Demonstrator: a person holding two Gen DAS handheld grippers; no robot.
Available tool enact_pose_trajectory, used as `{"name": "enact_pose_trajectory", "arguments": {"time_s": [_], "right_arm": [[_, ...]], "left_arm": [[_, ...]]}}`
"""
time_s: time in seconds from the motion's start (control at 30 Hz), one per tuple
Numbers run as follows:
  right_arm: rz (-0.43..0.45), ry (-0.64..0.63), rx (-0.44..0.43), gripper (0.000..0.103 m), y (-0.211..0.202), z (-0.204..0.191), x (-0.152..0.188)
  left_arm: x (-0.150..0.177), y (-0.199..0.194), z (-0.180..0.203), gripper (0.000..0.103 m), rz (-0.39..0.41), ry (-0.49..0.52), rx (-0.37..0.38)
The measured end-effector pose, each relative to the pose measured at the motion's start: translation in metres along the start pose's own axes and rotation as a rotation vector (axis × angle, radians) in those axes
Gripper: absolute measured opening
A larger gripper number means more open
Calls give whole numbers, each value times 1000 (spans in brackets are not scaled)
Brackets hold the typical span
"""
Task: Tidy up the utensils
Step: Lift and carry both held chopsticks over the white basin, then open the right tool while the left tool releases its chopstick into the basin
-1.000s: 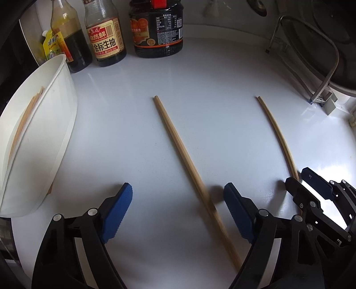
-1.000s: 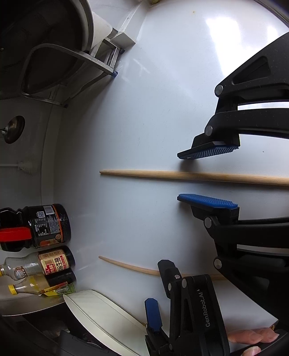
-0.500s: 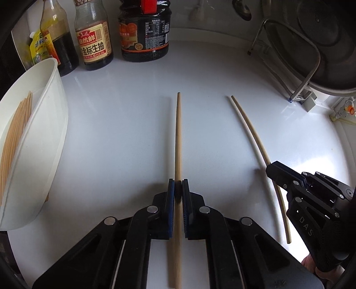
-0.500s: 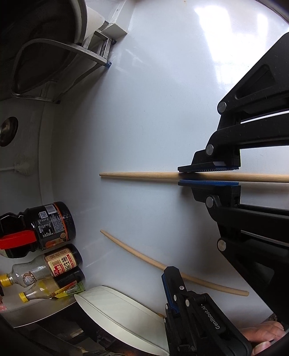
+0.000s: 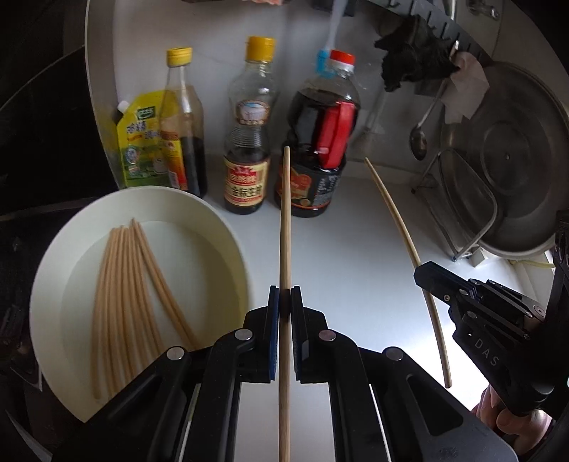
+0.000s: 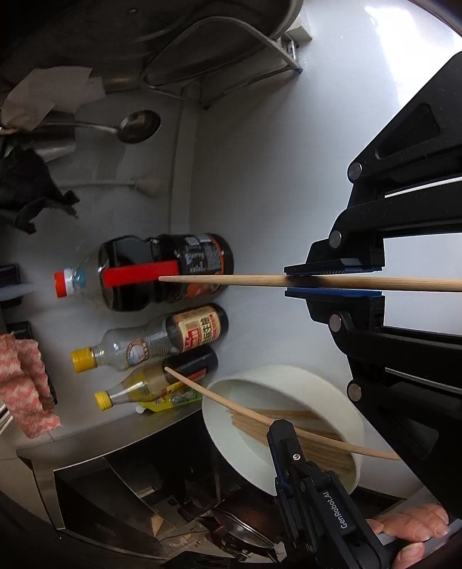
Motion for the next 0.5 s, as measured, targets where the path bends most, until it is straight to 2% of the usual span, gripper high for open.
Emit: {"name": "enact_pose_trajectory", "arguments": {"time_s": [0.1,0.27,0.37,0.5], "right_arm": [[9,-44,-61,6,11,-45,-20],[-62,-104,-156,6,54,-115,-34],[-123,-130,-187,6,82,-148,-35],[-208,-142,-187,6,113,-178,-28]], "left_arm": [[-5,-10,-47,7,-4,-33,-63],[1,-9,-123,7,-45,-116,-135],[4,1,-153,7,-75,-133,-161],[10,18,-179,7,-123,-160,-173]]}}
Point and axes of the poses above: each gripper's, at about its wrist camera, not at the fingertips, and y roughly the way its jaws point, z to its right, x to its underside, the point moved 6 cm from there along y, roughly the way its jaws point, and after that the axes turned 7 degrees about -z, right-handed, at the moved point
